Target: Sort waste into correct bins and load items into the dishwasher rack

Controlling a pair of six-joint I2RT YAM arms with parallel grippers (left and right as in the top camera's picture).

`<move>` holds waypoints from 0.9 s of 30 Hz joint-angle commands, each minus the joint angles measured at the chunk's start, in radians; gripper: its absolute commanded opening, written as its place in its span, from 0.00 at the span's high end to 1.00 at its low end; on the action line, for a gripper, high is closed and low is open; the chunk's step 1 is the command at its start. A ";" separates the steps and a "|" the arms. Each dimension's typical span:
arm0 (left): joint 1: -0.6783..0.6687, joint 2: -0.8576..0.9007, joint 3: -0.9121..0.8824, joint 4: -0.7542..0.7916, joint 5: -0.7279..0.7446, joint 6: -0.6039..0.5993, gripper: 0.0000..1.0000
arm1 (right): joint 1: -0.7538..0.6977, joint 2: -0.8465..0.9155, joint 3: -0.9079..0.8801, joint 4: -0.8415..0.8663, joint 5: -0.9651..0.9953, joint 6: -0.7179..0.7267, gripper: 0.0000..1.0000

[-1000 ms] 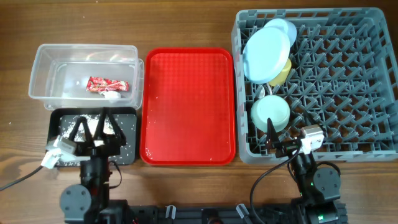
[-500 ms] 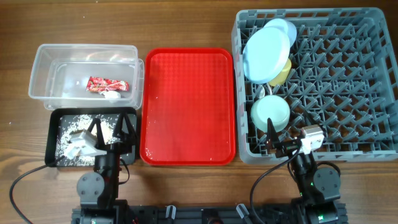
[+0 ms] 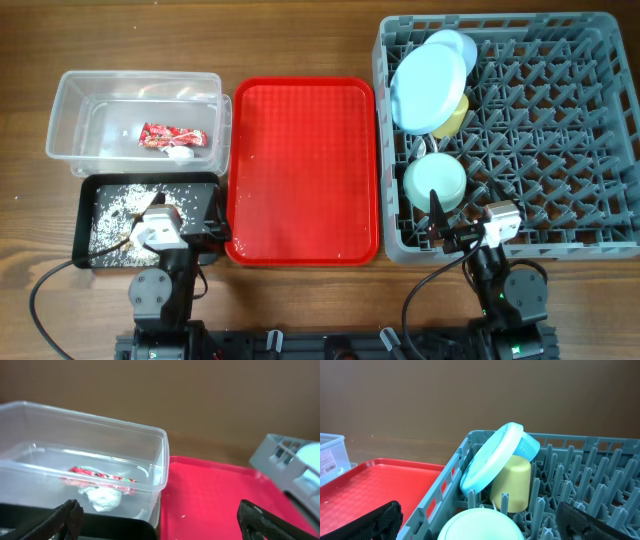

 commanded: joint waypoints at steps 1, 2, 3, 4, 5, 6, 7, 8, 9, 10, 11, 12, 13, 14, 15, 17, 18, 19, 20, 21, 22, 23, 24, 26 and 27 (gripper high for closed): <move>0.004 -0.016 -0.006 -0.003 0.035 0.170 0.00 | -0.006 -0.012 -0.001 0.005 -0.016 -0.009 0.00; 0.004 -0.019 -0.006 -0.003 0.035 0.171 0.00 | -0.006 -0.012 -0.001 0.005 -0.016 -0.009 0.00; 0.004 -0.023 -0.006 -0.003 0.034 0.170 0.00 | -0.006 -0.012 -0.001 0.005 -0.016 -0.009 0.00; 0.004 -0.028 -0.006 -0.003 0.033 0.170 0.00 | -0.006 -0.012 -0.001 0.005 -0.016 -0.009 0.00; 0.004 -0.029 -0.006 -0.002 0.033 0.170 0.00 | -0.006 -0.012 -0.001 0.005 -0.016 -0.009 0.00; 0.004 -0.029 -0.006 -0.002 0.032 0.170 0.00 | -0.006 -0.012 -0.001 0.005 -0.016 -0.009 0.00; 0.004 -0.029 -0.006 -0.002 0.033 0.170 0.00 | -0.006 -0.012 -0.001 0.005 -0.016 -0.009 0.00; 0.004 -0.029 -0.006 -0.002 0.032 0.170 0.00 | -0.006 -0.012 -0.001 0.005 -0.016 -0.009 0.00; 0.004 -0.029 -0.006 -0.002 0.033 0.170 0.00 | -0.006 -0.012 -0.001 0.005 -0.016 -0.009 0.00; 0.004 -0.029 -0.006 -0.002 0.032 0.170 0.00 | -0.006 -0.012 -0.001 0.005 -0.016 -0.009 0.00; 0.004 -0.029 -0.006 -0.002 0.032 0.170 0.00 | -0.006 -0.012 -0.001 0.005 -0.016 -0.009 0.00; 0.004 -0.029 -0.006 -0.002 0.033 0.170 0.00 | -0.006 -0.012 -0.001 0.005 -0.016 -0.009 0.00; 0.004 -0.029 -0.006 -0.002 0.032 0.170 0.00 | -0.006 -0.012 -0.001 0.005 -0.016 -0.009 0.01; 0.004 -0.029 -0.006 -0.002 0.033 0.170 0.00 | -0.006 -0.012 -0.001 0.005 -0.016 -0.009 0.00; 0.006 -0.029 -0.006 -0.002 0.032 0.170 0.00 | -0.006 -0.012 -0.001 0.005 -0.016 -0.009 0.00; 0.017 -0.029 -0.006 -0.002 0.033 0.170 0.00 | -0.006 -0.012 -0.001 0.005 -0.016 -0.009 0.00; 0.023 -0.029 -0.006 -0.002 0.033 0.170 0.00 | -0.006 -0.012 -0.001 0.005 -0.016 -0.009 0.00; 0.037 -0.029 -0.006 -0.002 0.033 0.170 0.00 | -0.006 -0.012 -0.001 0.005 -0.016 -0.009 0.00; 0.059 -0.029 -0.006 -0.002 0.032 0.170 0.00 | -0.006 -0.012 -0.001 0.005 -0.016 -0.009 0.00; 0.077 -0.029 -0.006 -0.002 0.032 0.170 0.00 | -0.006 -0.012 -0.001 0.005 -0.016 -0.009 0.00; 0.084 -0.029 -0.006 -0.002 0.032 0.170 0.00 | -0.006 -0.012 -0.001 0.005 -0.016 -0.009 0.00; 0.090 -0.029 -0.006 -0.002 0.032 0.170 0.00 | -0.006 -0.012 -0.001 0.005 -0.016 -0.009 0.00; 0.092 -0.029 -0.006 -0.002 0.032 0.170 0.00 | -0.006 -0.012 -0.001 0.005 -0.016 -0.009 0.00; 0.092 -0.029 -0.006 -0.002 0.033 0.170 0.00 | -0.006 -0.012 -0.001 0.005 -0.016 -0.009 0.00; 0.092 -0.029 -0.006 -0.002 0.032 0.170 0.00 | -0.006 -0.012 -0.001 0.005 -0.016 -0.009 0.00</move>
